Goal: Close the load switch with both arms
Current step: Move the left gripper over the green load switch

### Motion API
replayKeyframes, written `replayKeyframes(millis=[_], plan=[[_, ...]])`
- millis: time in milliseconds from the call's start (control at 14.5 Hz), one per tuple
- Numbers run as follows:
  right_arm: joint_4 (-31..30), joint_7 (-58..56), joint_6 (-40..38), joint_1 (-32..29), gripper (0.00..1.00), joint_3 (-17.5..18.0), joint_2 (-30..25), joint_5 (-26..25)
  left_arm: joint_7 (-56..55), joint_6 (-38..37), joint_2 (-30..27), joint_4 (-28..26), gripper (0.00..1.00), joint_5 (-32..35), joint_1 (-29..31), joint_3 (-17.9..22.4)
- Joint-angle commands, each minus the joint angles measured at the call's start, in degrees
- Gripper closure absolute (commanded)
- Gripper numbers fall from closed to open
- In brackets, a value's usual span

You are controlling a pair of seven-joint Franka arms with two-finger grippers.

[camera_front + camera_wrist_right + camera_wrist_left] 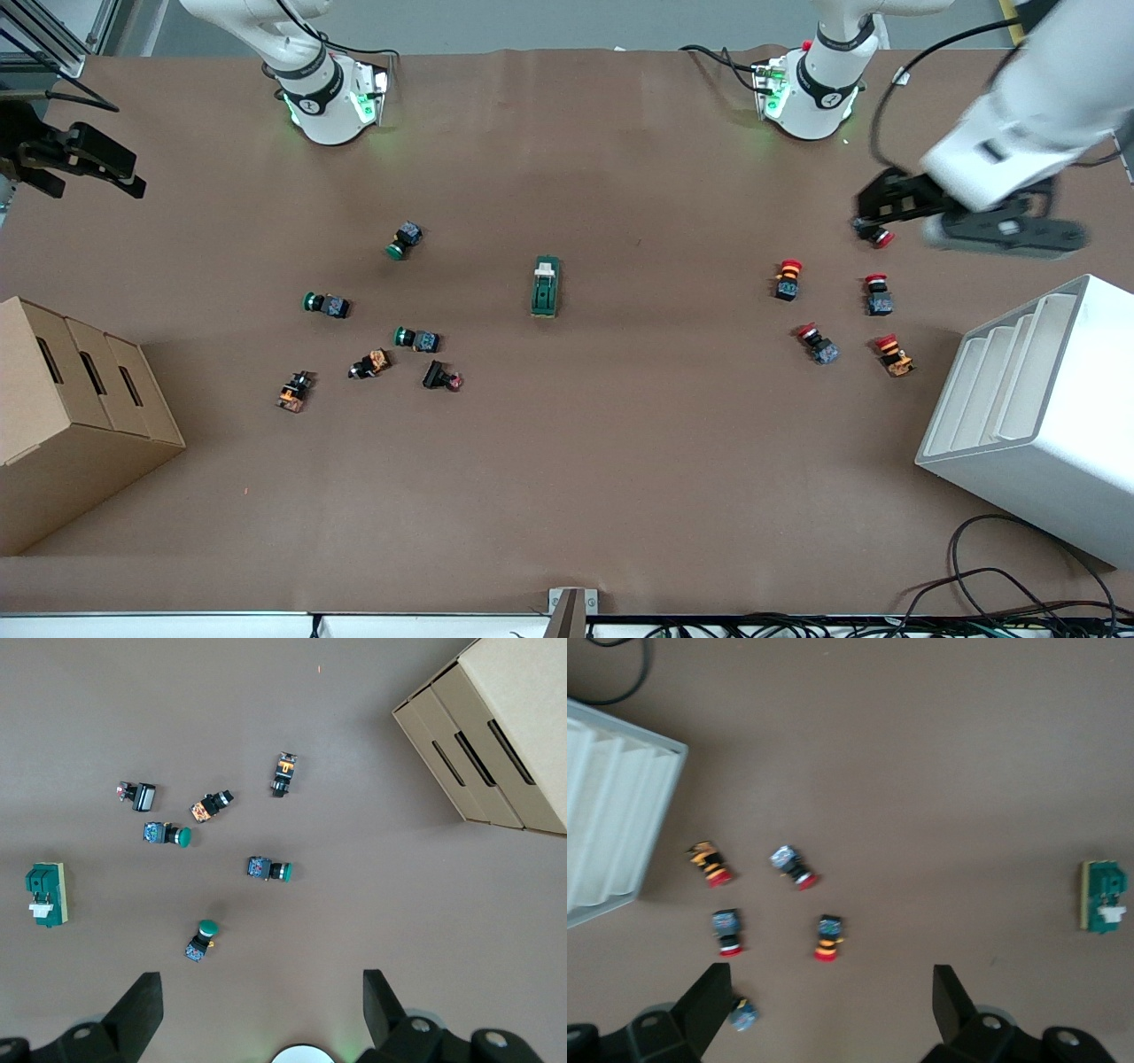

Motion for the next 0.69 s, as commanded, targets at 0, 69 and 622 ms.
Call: replayKeyframes(millis=[0, 69, 622], plan=[[-0.49, 0.27, 0.24, 0.42, 0.0, -0.28, -0.8, 0.28, -10.74, 4.82, 1.34, -2.29, 0.0, 0.29, 0.09, -6.5], [-0.49, 0.27, 0.16, 0.51, 0.0, -0.28, -0.8, 0.28, -14.88, 7.54, 2.04, -3.87, 0.0, 0.29, 0.09, -8.88], [-0.4, 0.27, 0.24, 1.04, 0.0, -0.28, -0.8, 0.28, -52.3, 24.88, 10.37, -12.67, 0.0, 14.93, -14.29, -16.99]])
